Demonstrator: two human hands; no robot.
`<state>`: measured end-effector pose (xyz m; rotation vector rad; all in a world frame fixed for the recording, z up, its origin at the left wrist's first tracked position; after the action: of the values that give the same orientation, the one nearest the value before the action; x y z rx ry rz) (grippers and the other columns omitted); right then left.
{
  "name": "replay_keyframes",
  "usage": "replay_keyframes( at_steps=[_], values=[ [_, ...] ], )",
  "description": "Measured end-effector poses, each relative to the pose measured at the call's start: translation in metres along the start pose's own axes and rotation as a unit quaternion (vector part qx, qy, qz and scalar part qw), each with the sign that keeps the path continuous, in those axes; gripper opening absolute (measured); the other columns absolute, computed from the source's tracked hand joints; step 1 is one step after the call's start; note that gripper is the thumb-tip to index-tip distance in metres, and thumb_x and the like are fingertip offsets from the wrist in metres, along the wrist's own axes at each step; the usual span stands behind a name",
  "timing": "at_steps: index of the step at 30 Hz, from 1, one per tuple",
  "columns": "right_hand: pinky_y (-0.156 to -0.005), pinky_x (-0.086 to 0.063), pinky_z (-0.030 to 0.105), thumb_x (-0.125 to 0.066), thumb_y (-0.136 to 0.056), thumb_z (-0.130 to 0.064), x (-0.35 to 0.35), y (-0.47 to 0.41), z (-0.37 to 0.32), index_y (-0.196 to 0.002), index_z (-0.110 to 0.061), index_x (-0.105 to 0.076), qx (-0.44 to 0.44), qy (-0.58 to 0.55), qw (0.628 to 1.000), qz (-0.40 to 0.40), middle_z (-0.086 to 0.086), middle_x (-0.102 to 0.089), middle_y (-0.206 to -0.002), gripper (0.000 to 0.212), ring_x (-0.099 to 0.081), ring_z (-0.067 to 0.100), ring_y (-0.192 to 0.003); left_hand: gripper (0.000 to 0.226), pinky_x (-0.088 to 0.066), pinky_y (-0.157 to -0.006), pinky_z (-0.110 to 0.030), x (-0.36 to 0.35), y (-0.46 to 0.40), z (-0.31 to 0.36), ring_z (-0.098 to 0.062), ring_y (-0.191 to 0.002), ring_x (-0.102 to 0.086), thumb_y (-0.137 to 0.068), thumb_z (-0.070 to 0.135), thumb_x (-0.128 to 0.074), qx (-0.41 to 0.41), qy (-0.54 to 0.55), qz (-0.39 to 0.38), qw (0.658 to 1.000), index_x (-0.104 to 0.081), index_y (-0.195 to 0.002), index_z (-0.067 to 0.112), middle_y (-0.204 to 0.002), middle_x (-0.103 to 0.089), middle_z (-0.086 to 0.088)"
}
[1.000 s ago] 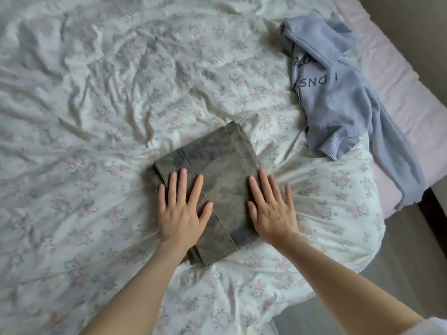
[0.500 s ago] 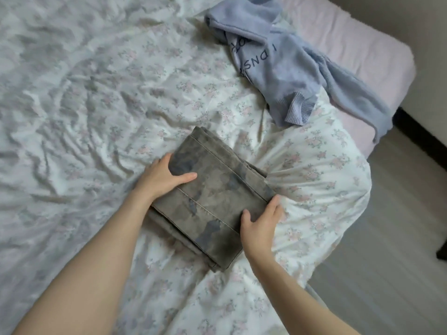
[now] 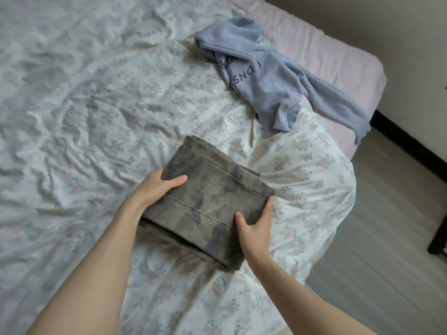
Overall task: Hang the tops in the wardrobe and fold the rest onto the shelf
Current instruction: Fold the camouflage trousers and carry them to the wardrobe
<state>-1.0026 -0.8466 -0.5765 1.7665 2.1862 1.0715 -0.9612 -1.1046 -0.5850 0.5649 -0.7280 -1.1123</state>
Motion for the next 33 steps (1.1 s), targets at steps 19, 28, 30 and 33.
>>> replay_keyframes(
  at_steps=[19,28,30,33],
  values=[
    [-0.108,-0.033,0.032,-0.056,-0.092,-0.036,-0.032,-0.018,-0.034,-0.151,-0.018,0.002,0.216,0.430,0.801,-0.356,0.003,-0.019,-0.156,0.085,-0.036,0.021,-0.135,0.051,-0.053,-0.079,-0.050,-0.074,0.145,-0.174,-0.034,-0.107,-0.058,-0.089,0.028,-0.064,0.219,0.343,0.330,0.852,-0.043,-0.133,0.012,-0.128,-0.057,-0.013],
    [-0.091,-0.041,0.026,-0.062,-0.086,-0.035,-0.043,-0.039,-0.022,-0.149,-0.030,-0.016,0.202,0.335,0.873,-0.290,-0.005,-0.045,-0.142,0.077,-0.048,0.019,-0.125,0.057,-0.053,-0.059,-0.033,-0.076,0.126,-0.186,-0.016,-0.097,-0.061,-0.078,0.043,-0.073,0.163,0.427,0.331,0.826,-0.045,-0.128,0.033,-0.113,-0.060,0.009],
    [-0.085,-0.040,0.021,-0.061,-0.088,-0.033,-0.041,-0.035,-0.025,-0.148,-0.028,-0.020,0.213,0.331,0.876,-0.279,-0.007,-0.048,-0.139,0.073,-0.050,0.017,-0.123,0.050,-0.051,-0.056,-0.030,-0.074,0.132,-0.182,-0.012,-0.092,-0.061,-0.078,0.039,-0.074,0.143,0.421,0.343,0.827,-0.049,-0.121,0.035,-0.107,-0.060,0.013],
    [-0.089,-0.037,0.019,-0.060,-0.089,-0.029,-0.033,-0.026,-0.038,-0.148,-0.022,-0.023,0.232,0.324,0.876,-0.272,-0.005,-0.047,-0.141,0.070,-0.048,0.017,-0.126,0.044,-0.049,-0.053,-0.028,-0.075,0.148,-0.167,-0.009,-0.090,-0.061,-0.079,0.037,-0.073,0.115,0.426,0.353,0.825,-0.048,-0.115,0.036,-0.104,-0.060,0.016]
  ],
)
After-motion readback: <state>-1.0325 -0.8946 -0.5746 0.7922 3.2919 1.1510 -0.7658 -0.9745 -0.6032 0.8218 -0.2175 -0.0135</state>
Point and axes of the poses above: each hand's wrist, its own y-axis away from the middle knuckle, its own x-axis out of the back of the hand, z = x × y, the point moved 5 cm from there along -y, towards the middle knuckle
